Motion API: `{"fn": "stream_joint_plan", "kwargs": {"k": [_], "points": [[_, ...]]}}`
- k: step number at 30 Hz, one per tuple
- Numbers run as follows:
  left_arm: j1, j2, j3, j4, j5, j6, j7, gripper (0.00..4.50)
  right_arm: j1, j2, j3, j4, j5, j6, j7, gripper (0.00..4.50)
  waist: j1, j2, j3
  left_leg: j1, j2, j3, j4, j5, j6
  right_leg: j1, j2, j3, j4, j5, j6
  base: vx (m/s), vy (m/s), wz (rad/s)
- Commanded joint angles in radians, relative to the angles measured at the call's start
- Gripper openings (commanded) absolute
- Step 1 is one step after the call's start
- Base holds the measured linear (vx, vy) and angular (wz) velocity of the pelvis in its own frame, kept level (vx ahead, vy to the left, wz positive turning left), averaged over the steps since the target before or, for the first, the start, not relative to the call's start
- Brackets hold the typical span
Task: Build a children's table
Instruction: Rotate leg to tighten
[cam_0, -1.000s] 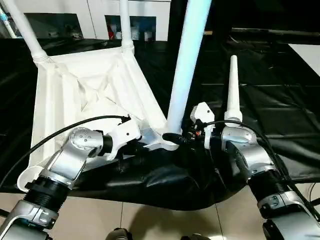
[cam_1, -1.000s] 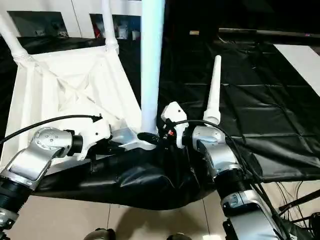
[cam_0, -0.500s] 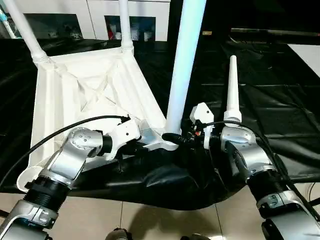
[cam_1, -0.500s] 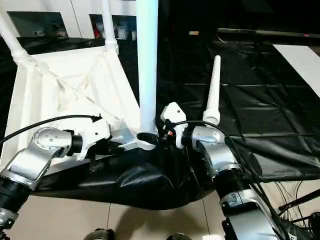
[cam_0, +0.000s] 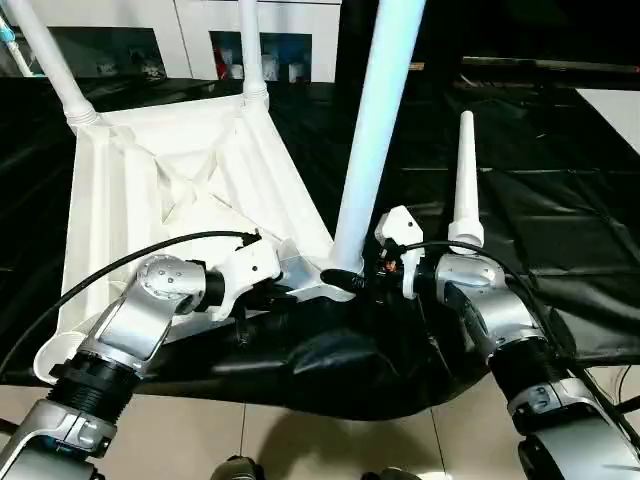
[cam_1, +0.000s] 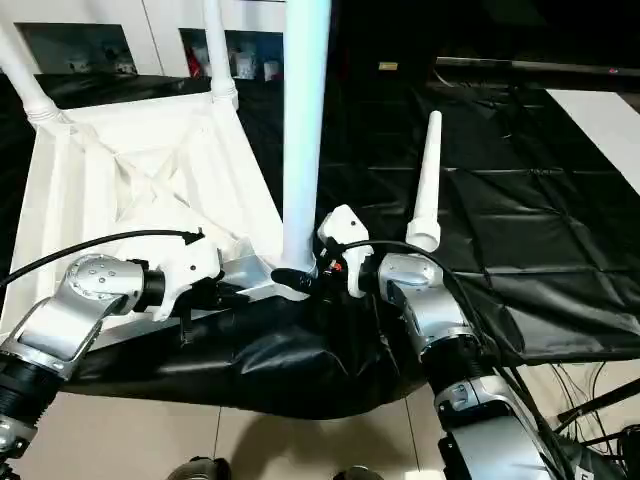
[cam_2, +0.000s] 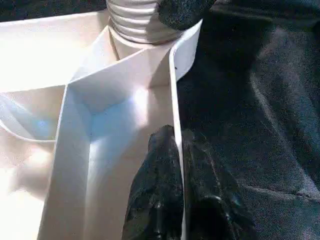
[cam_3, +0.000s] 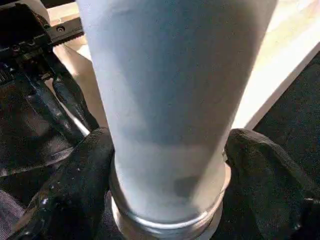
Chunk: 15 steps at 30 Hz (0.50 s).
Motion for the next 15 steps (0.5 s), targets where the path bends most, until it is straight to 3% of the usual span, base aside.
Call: {"fn": "stream_joint_plan", "kwargs": {"k": [1,5,6,10,15], "points": [[-0.003,-0.019,-0.01,-0.001,-0.025,-0.034,-0.015,0.0,-0.008,-0.002,-0.007,0.006,0.003,0.002,0.005,3.44,0.001,0.001,-0.086,0.018,0.015,0.003,-0.05,-0.12,0.073,0.054,-0.043,0.034,-0.056,0.047,-0.294,0.0,0.0,0.0],[-0.002,-0.018,-0.01,-0.001,-0.024,-0.034,-0.015,0.0,-0.007,-0.003,-0.007,0.006,0.004,0.003,0.007,3.32,0.001,0.001,-0.086,0.018,0.016,0.002,-0.05,-0.117,0.075,0.053,-0.042,0.033,-0.055,0.049,-0.294,0.0,0.0,0.0],[-0.002,-0.019,-0.01,-0.002,-0.026,-0.033,-0.015,0.0,-0.006,-0.003,-0.007,0.006,0.005,0.006,0.01,3.05,0.001,0.002,-0.086,0.018,0.015,0.002,-0.05,-0.117,0.075,0.053,-0.042,0.033,-0.055,0.049,-0.294,0.0,0.0,0.0],[-0.001,-0.017,-0.009,-0.004,-0.026,-0.032,-0.016,0.0,-0.006,-0.003,-0.008,0.011,0.006,0.009,0.009,2.79,0.001,0.001,-0.086,0.017,0.015,0.002,-0.05,-0.114,0.077,0.053,-0.042,0.033,-0.055,0.053,-0.295,0.0,0.0,0.0],[0.0,-0.016,-0.009,-0.002,-0.026,-0.033,-0.016,0.0,-0.006,0.0,-0.012,0.014,0.006,0.012,0.008,2.72,0.001,0.001,-0.086,0.018,0.015,0.002,-0.05,-0.115,0.075,0.053,-0.042,0.033,-0.055,0.05,-0.294,0.0,0.0,0.0]]}}
